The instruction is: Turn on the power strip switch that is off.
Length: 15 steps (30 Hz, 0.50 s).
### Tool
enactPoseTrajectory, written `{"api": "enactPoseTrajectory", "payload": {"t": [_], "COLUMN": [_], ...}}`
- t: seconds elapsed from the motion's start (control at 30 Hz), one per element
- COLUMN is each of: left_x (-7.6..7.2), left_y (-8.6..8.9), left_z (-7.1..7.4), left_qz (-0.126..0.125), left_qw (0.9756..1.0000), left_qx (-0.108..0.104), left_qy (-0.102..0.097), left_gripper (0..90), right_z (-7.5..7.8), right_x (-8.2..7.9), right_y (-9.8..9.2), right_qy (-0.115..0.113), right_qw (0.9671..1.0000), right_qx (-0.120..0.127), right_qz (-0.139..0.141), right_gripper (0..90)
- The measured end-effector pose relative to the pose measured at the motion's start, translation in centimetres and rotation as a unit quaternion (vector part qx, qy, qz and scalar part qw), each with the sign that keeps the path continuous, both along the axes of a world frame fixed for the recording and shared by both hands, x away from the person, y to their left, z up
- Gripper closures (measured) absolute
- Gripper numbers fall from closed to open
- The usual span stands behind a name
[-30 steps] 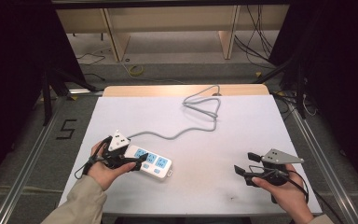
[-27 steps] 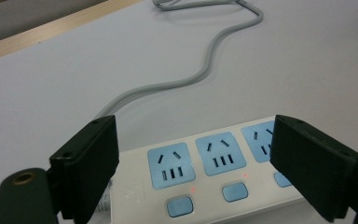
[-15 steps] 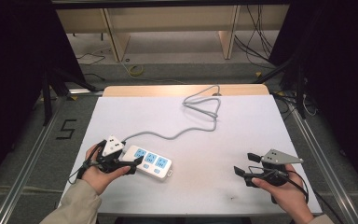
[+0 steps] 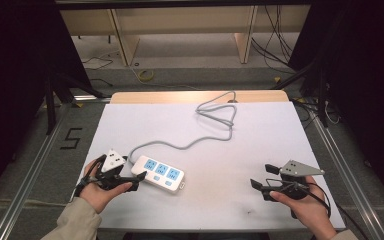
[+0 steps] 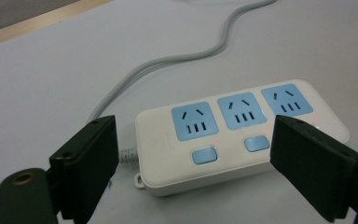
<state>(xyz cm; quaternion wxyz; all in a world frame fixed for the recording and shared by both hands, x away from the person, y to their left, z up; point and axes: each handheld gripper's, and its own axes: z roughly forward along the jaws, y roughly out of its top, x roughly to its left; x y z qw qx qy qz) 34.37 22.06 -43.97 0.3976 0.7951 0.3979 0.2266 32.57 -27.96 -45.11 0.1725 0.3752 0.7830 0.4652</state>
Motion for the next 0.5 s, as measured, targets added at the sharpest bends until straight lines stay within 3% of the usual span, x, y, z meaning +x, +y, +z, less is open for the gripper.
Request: {"api": "enactPoseTrajectory", "payload": {"t": [0.23,0.5], "left_x": [-0.37,-0.39], "left_y": [0.74,0.25], "left_z": [-0.32,-0.48], "left_qz": [0.008,-0.001], "left_qw": [1.0000,1.0000], "left_qx": [0.001,0.007], "left_qy": [0.002,0.002], "left_gripper": [15.1,15.1], "right_z": [-0.04,-0.04], "right_x": [0.01,0.03], "right_y": [0.05,0.04], "right_qy": [0.000,0.000], "right_qw": [1.0000,1.0000], "right_qx": [-0.002,-0.002], "right_qz": [0.002,0.002], "right_gripper": [22.2,22.2]}}
